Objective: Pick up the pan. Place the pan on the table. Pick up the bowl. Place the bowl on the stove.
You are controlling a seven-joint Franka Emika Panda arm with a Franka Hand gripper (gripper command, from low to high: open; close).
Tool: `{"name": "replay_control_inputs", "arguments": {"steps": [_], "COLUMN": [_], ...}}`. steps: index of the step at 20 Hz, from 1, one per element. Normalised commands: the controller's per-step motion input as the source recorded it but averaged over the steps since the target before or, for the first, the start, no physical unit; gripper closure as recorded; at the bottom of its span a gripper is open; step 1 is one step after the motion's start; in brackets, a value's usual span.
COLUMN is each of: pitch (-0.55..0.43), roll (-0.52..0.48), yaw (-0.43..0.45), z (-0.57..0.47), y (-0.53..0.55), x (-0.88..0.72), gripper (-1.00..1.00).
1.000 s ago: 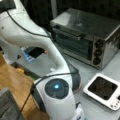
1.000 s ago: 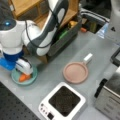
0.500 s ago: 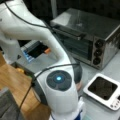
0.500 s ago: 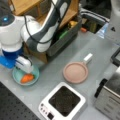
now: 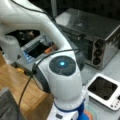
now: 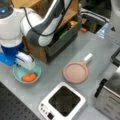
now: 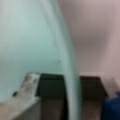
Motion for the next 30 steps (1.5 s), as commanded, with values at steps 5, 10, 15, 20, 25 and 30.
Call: {"name": "replay_control_inputs", "arguments": {"steps": [5, 10, 15, 20, 25, 30], "pitch": [0.134, 0.127, 0.090, 0.076, 0.073, 0.080], "roll": [0.052, 0.040, 0.013, -0.058, -0.158, -0.140], "yaw": [-0.146, -0.146, -0.093, -0.172, -0.124, -0.114], "z": [0.19, 0.17, 0.11, 0.05, 0.01, -0.02], "y": [0.24, 0.40, 0.43, 0.47, 0.41, 0.32], "x": [0.15, 0.12, 0.08, 0.02, -0.06, -0.11], "gripper": [1.00, 1.00, 1.00, 1.00, 1.00, 1.00]}}
